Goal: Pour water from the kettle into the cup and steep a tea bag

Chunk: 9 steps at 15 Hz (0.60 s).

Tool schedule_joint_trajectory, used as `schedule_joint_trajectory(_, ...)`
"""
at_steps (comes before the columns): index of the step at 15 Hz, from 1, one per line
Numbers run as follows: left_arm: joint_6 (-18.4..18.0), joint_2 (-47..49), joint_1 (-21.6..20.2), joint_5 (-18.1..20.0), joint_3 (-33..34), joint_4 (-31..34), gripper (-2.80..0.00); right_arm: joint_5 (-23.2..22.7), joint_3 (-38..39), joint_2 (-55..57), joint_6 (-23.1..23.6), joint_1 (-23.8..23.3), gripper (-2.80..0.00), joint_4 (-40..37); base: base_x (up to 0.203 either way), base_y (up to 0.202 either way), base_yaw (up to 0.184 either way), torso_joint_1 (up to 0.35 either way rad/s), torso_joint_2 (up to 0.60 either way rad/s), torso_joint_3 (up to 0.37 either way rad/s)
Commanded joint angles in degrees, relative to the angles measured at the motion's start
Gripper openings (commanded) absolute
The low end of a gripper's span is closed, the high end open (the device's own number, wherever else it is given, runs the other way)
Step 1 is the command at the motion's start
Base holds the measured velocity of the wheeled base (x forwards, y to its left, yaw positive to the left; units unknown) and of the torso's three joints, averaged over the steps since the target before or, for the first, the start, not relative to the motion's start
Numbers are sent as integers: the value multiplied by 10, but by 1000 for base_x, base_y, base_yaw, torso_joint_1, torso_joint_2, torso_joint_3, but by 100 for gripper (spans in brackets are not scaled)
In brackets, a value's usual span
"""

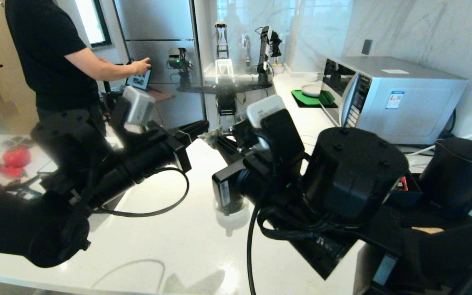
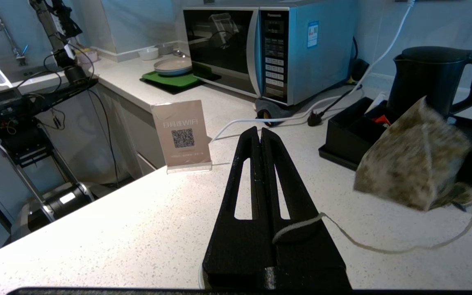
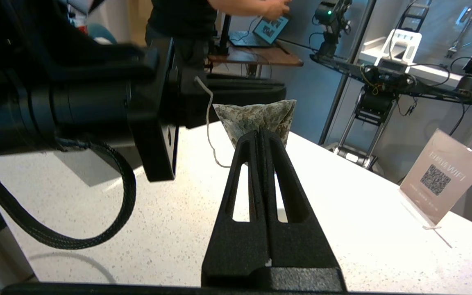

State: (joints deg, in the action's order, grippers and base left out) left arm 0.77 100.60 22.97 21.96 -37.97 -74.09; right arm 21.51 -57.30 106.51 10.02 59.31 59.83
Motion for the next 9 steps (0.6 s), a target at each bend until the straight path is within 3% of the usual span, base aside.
schedule_joint_trajectory(1,0,0,1,1,0,-4,-280,1,1,16,1,0,-280,4,0,0,0,0,0,0)
schedule_joint_trajectory(9,0,-10,1,-1,4,-6,-280,1,1,46,-13,-10,-280,1,0,0,0,0,0,0)
